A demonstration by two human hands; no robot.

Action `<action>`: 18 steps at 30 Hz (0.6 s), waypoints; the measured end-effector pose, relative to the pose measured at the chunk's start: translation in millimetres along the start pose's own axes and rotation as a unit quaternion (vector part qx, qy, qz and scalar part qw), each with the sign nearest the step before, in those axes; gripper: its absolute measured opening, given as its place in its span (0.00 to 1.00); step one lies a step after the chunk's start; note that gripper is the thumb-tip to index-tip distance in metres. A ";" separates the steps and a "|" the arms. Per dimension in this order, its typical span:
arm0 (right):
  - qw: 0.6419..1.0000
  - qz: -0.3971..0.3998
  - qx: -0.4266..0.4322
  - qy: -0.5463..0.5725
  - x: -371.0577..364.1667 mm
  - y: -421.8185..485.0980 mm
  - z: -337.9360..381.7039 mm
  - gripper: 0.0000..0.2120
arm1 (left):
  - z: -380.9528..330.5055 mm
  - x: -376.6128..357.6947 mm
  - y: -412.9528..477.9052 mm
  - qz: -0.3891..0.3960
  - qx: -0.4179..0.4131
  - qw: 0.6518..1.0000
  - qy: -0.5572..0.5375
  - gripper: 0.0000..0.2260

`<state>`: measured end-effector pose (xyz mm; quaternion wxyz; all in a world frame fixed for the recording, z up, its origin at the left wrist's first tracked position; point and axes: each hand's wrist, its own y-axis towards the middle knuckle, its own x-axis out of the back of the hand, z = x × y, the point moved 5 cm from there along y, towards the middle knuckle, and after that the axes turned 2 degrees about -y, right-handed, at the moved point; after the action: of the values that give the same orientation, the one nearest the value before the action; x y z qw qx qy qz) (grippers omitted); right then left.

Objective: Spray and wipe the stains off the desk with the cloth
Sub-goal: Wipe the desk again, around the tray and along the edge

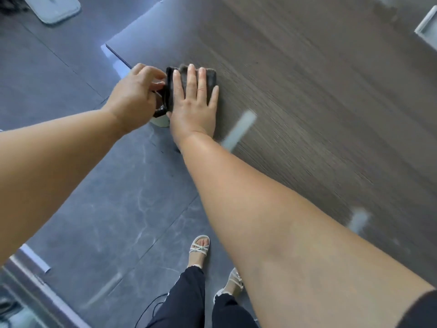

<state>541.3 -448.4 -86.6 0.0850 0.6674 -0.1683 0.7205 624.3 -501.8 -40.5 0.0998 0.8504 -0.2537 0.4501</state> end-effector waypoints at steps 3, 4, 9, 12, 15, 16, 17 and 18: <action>1.000 0.009 0.026 -0.004 3.9 -13.8 -12.5 0.35 | -0.4 -0.5 -0.4 -0.007 -0.005 1.000 0.002 0.20; 0.999 -0.001 0.032 -0.006 3.6 -27.6 -24.3 0.35 | 0.2 -2.8 -0.9 -0.007 -0.010 1.000 0.014 0.20; 0.993 -0.113 -0.021 -0.021 -4.1 -110.3 -96.5 0.41 | 8.4 -12.7 -5.7 0.008 -0.022 0.999 0.042 0.21; 0.994 -0.091 -0.038 -0.035 -10.2 -112.7 -100.7 0.43 | 10.6 -10.9 -4.9 0.012 -0.014 0.999 0.048 0.21; 0.994 -0.097 -0.033 -0.027 -3.4 -74.5 -65.6 0.38 | 7.3 -10.1 -4.0 0.018 -0.007 0.998 0.055 0.21; 0.995 -0.091 -0.027 -0.023 0.3 -58.8 -50.0 0.36 | 6.9 -10.4 -4.7 0.018 0.002 0.998 0.058 0.21; 0.998 -0.065 -0.020 -0.017 1.6 -42.4 -35.7 0.34 | 5.8 -11.2 -5.6 0.018 0.012 0.998 0.057 0.20; 0.999 -0.037 -0.012 -0.015 1.1 -28.8 -23.1 0.32 | 4.8 -12.2 -7.8 0.016 0.021 0.998 0.051 0.20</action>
<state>529.7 -413.6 -83.0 0.1172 0.6824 -0.1539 0.7049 626.0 -492.8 -52.7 0.0877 0.8239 -0.2524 0.4998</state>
